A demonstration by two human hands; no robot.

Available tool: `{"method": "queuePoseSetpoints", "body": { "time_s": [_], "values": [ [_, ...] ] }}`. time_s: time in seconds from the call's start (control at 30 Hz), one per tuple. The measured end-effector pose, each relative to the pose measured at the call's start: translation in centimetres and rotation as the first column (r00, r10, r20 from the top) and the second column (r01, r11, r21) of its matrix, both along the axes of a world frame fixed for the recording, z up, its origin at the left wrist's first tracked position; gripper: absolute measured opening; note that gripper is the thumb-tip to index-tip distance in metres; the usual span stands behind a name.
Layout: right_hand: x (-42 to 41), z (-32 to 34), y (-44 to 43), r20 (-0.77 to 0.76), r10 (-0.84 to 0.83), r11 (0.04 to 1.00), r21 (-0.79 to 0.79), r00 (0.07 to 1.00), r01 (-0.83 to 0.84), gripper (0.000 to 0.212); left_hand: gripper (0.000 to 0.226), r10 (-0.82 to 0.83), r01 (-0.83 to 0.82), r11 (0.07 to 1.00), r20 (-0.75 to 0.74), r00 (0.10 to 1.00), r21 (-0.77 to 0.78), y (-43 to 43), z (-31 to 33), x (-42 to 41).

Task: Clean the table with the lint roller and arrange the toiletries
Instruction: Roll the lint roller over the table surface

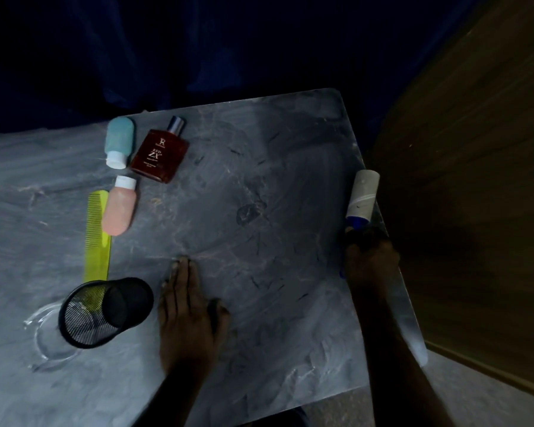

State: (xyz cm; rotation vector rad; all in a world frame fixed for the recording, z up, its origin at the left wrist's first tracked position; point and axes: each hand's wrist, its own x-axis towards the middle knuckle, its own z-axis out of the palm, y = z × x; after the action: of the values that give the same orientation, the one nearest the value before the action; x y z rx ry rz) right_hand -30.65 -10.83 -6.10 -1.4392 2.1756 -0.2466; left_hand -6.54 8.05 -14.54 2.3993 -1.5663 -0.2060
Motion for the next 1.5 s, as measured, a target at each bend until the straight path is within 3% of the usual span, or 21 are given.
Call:
{"method": "queuePoseSetpoints", "body": {
  "time_s": [0.37, 0.6, 0.77, 1.2, 1.5],
  "values": [
    [3.8, 0.8, -0.1, -0.088, 0.217, 0.976, 0.049, 0.972, -0.213, 0.035, 0.086, 0.008, -0.009, 1.0, -0.057, 0.998, -0.015, -0.2, 0.5, 0.2],
    [7.7, 0.2, 1.0, -0.126, 0.48, 0.874, -0.023, 0.868, -0.486, 0.034, 0.089, -0.012, 0.012, 1.0, -0.123, 0.992, 0.005, -0.1, 0.6, 0.4],
    [11.2, -0.4, 2.8, -0.12, 0.545, 0.822, -0.117, 0.83, -0.557, 0.044, 0.091, -0.024, 0.025, 1.0, -0.139, 0.99, 0.009, -0.2, 1.0, 0.6],
    [16.7, -0.8, 7.2, -0.105, 0.709, 0.685, -0.133, 0.697, -0.717, 0.031, 0.086, -0.033, 0.033, 0.999, -0.129, 0.991, -0.008, 2.4, 1.3, 0.5],
    [17.2, -1.5, 7.8, -0.038, 0.725, 0.666, -0.214, 0.687, -0.715, 0.027, 0.085, -0.031, 0.03, 0.999, -0.072, 0.997, -0.018, 2.8, 1.2, 0.3]
  ]
}}
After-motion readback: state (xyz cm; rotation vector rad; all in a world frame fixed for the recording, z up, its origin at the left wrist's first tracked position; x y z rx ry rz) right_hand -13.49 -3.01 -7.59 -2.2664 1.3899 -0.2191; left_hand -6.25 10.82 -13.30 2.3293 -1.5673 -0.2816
